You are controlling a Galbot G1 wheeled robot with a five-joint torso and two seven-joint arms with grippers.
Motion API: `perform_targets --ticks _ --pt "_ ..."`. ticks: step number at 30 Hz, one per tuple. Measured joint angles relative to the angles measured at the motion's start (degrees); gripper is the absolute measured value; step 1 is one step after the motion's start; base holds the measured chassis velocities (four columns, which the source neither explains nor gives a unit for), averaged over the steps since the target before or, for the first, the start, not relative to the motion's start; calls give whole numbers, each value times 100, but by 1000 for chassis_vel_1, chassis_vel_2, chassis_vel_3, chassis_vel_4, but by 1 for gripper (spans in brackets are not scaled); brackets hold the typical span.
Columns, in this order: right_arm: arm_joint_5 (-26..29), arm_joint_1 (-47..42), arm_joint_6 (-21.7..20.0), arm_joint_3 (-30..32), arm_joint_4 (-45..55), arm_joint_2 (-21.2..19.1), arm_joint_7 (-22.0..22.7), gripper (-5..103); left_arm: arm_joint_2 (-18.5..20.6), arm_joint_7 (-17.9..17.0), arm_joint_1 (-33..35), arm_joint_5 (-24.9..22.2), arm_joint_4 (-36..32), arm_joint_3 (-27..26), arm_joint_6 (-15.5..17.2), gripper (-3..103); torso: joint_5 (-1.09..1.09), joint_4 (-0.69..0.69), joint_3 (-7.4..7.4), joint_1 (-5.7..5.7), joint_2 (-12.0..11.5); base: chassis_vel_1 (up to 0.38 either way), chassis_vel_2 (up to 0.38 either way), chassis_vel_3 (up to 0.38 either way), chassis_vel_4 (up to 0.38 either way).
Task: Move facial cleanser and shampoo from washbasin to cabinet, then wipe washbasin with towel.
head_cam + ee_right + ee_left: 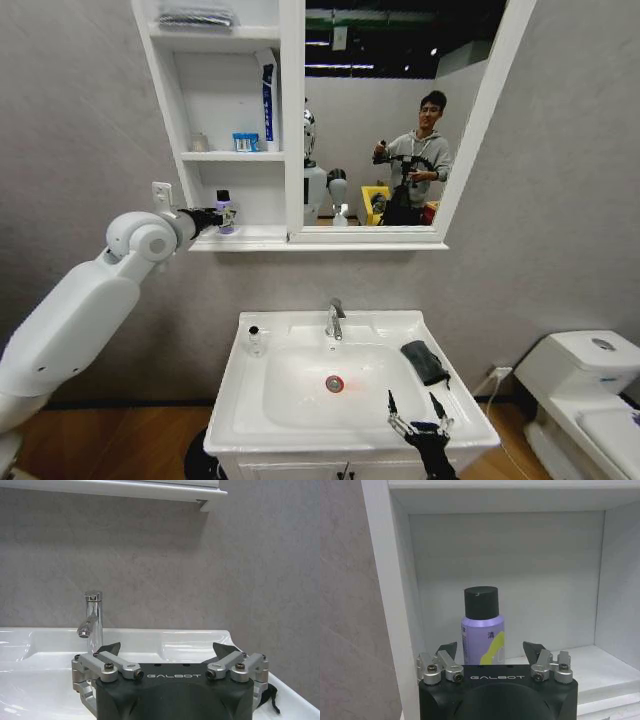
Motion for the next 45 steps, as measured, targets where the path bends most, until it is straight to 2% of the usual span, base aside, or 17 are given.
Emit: perform_targets --ticks 4,7,12,13,14,15,16,19,20,21,22,23,25,29,34,37,45 --pt "-11 -19 12 1 1 7 2 100 88 13 129 -2 -143 -100 -71 89 0 -2 0 1 0 0 0 0 0" --pt "-26 -20 15 -12 1 15 3 100 369 82 599 -10 -641 -427 -152 97 0 0 0 0 0 0 0 0 0" --pt "-71 66 -29 -98 -7 25 4 100 893 213 2068 232 -1799 -1324 -498 100 0 0 -1 -1 0 0 0 0 0" --pt "-78 84 -46 -116 -6 30 5 100 941 301 2517 349 -2036 -1600 -614 100 0 0 -1 -1 0 0 0 0 0" --pt "-78 84 -46 -116 -6 30 5 100 941 301 2517 349 -2036 -1600 -614 100 0 0 -1 -1 0 0 0 0 0" --pt "-79 94 -61 -126 -4 36 9 100 971 406 3127 575 -2298 -1910 -780 100 0 1 -1 -1 1 0 0 0 0" --pt "-79 94 -61 -126 -4 36 9 100 971 406 3127 575 -2298 -1910 -780 100 0 1 -1 -1 1 0 0 0 0" --pt "-80 11 -29 -81 40 71 16 100 604 675 4752 2144 -2404 -2145 -2158 101 1 1 -1 -1 1 0 0 0 0" --pt "-80 11 -29 -81 40 71 16 100 604 675 4752 2144 -2404 -2145 -2158 101 1 1 -1 -1 1 0 0 0 0" --pt "-68 -38 -5 -46 66 79 20 100 284 779 5324 2781 -2242 -2156 -2600 99 -2 -1 -1 -1 1 0 0 0 0" --pt "-53 -72 20 -14 80 76 26 100 24 873 5688 3181 -2091 -2138 -2822 98 -2 0 -1 -1 1 0 0 0 0" --pt "-53 -72 20 -14 80 76 26 100 24 873 5688 3181 -2091 -2138 -2822 98 -2 0 -1 -1 1 0 0 0 0" --pt "-4 -135 65 60 114 48 33 100 -467 1251 6215 3987 -1659 -1958 -3186 95 -2 2 0 -1 1 0 0 0 0" --pt "63 -179 108 129 147 9 47 100 -942 1636 6377 4547 -1051 -1640 -3347 97 0 0 0 -1 1 0 0 0 0" --pt "105 -191 126 132 150 -25 51 100 -1224 1765 6234 4599 -596 -1408 -3355 98 1 2 0 -1 1 0 0 0 0" --pt "175 -178 144 205 140 -51 53 100 -1581 1902 5795 4612 95 -1091 -3312 98 1 -2 0 0 0 0 0 0 0" --pt "335 -109 74 345 190 -155 78 100 -1963 1980 5393 4591 969 -1004 -3301 98 1 0 0 1 0 0 0 0 0"
